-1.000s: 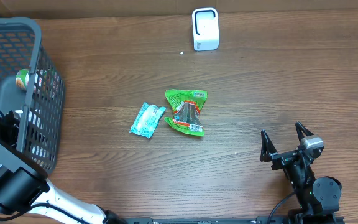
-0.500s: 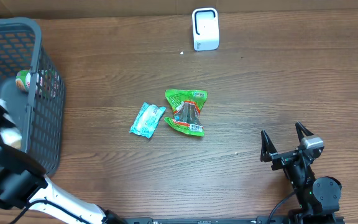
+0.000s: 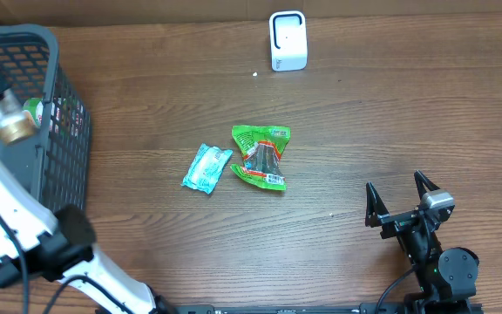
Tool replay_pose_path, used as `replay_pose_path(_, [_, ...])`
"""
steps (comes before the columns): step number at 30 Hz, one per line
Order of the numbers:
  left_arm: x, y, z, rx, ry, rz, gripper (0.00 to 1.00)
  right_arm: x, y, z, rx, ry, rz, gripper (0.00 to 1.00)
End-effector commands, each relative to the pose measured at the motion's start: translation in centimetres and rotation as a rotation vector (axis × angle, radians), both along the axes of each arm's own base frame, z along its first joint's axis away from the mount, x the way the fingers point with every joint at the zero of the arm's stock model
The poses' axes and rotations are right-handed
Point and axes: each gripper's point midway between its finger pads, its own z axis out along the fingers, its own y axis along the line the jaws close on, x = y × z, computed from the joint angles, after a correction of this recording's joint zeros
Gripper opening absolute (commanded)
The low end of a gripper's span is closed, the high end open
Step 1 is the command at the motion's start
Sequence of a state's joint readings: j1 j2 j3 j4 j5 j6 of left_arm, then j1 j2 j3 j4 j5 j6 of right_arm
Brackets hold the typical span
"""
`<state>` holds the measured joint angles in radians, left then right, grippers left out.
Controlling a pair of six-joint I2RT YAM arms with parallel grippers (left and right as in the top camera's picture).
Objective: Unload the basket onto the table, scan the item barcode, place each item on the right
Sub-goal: 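Lift the conditioner tube out and place it left of the wipes pack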
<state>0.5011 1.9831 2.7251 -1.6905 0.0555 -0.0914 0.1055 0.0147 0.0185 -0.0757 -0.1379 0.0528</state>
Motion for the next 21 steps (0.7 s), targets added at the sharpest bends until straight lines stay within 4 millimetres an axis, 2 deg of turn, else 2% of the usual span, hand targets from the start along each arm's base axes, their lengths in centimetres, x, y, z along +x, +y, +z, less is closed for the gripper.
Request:
replay_pose_path(1, [-1.6,-5.5,6.0,0.095,-0.149,-0.143,0.1,0.0,0.0,-0.2,0.007,-0.003,-0.001,1.0])
replay_pose_path(4, [-1.5,-10.3,7.3,0.1,-0.19,-0.27,0.12,0.0,0.0,-0.2,0.007,-0.003,-0.001,1.0])
replay_pose_path(6, [-1.3,-12.9,7.3,0.092,-0.188,-0.343,0.13,0.0,0.0,-0.2,0.007,-0.003,-0.001,1.0])
replay_pose_path(9, [-0.7,-16.4,5.8,0.057,-0.142,-0.437,0.13,0.0,0.0,-0.2,0.007,-0.003,-0.001,1.0])
replay_pose_path(12, [-0.2,-19.3,2.7,0.003,-0.04,-0.495,0.12,0.0,0.0,-0.2,0.007,-0.003,-0.001,1.0])
replay_pose_path(15, [-0.2,-20.4,-1.1,-0.037,0.089,-0.498,0.11,0.0,0.0,-0.2,0.007,-0.003,-0.001,1.0])
replay_pose_path(21, [-1.1,-18.7,-8.7,-0.007,0.358,-0.411,0.09,0.0,0.0,-0.2,0.007,-0.003,-0.001,1.0])
